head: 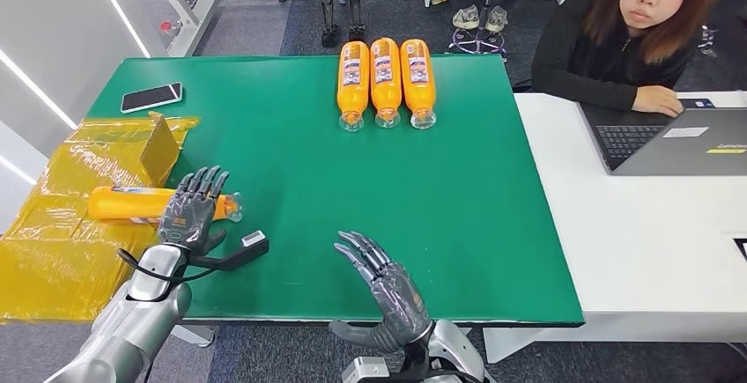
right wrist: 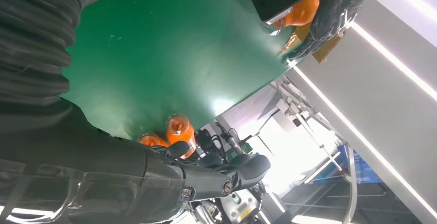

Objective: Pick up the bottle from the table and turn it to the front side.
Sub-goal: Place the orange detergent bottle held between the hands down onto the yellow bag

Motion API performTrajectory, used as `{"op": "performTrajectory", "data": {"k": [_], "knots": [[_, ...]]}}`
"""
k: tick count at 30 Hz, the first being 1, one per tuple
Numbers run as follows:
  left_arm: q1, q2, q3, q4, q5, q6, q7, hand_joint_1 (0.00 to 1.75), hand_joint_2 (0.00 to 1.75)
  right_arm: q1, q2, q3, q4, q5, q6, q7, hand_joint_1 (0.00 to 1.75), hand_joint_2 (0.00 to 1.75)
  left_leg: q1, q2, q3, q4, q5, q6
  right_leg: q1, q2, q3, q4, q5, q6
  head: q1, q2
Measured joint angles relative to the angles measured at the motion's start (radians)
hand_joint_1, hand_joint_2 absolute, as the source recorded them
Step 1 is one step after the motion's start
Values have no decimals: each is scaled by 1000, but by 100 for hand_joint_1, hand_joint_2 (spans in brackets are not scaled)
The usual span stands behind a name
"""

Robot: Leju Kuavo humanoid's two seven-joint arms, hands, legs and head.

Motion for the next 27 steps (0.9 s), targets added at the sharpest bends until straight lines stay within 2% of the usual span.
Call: {"op": "performTrajectory", "data": {"k": [7, 9, 11, 12, 14, 16, 17, 22, 25, 27], "knots": [[-2, 1, -8, 0, 32, 29, -51, 0, 175, 3, -1, 0, -11, 1, 3, 5, 0, 175, 0, 0, 0, 0, 0, 0, 0, 0, 0, 0, 0, 0, 0, 0], [-5, -1, 10, -12, 150, 69, -168, 0, 175, 5, -2, -1, -14, 4, 0, 13, 0, 175, 0, 0, 0, 0, 0, 0, 0, 0, -1, 0, 0, 0, 0, 0], [-5, -10, 54, -59, 415, 50, -368, 0, 175, 8, -3, -6, -15, 4, -15, 18, 0, 175, 0, 0, 0, 0, 0, 0, 0, 0, -1, 0, 0, 0, 0, 0], [1, -17, 78, -107, 595, -9, -458, 0, 175, 9, -4, -10, -15, 1, -26, 16, 0, 175, 0, 0, 0, 0, 0, 0, 0, 0, -1, 0, 1, 0, 0, 0], [27, -28, 109, -243, 980, -214, -565, 0, 175, 11, -6, -25, -14, -15, -47, 4, 0, 175, 0, 0, -1, 0, 0, 0, 0, 0, -1, 0, 1, -1, 0, 0], [70, -32, 123, -400, 1276, -435, -599, 0, 175, 11, -11, -43, -14, -38, -60, -14, 0, 175, 0, 0, -1, 0, 0, 0, 0, 0, 0, 0, 1, -1, 0, 0], [96, -33, 128, -474, 1372, -517, -605, 0, 175, 10, -14, -52, -14, -47, -64, -21, 0, 175, 0, 0, -1, 0, 0, 0, 0, 0, -1, 0, 1, -1, 0, 0], [206, -40, 161, -746, 1601, -757, -610, 0, 175, 9, -28, -88, -17, -67, -80, -39, 0, 175, 0, 0, -1, 0, 0, 0, 0, 0, -1, -1, 0, 0, 0, 0], [277, -68, 194, -872, 1693, -921, -610, 0, 175, 21, -36, -117, -38, -85, -100, -50, 0, 175, 0, 0, -1, 0, 0, 0, 0, 0, -1, -1, 0, 0, 0, 0], [329, -92, 205, -947, 1733, -987, -610, 0, 175, 43, -41, -142, -75, -110, -114, -67, 0, 175, 0, 0, -1, 0, 0, 0, 0, 0, -1, -1, 0, 0, 0, 0]]}}
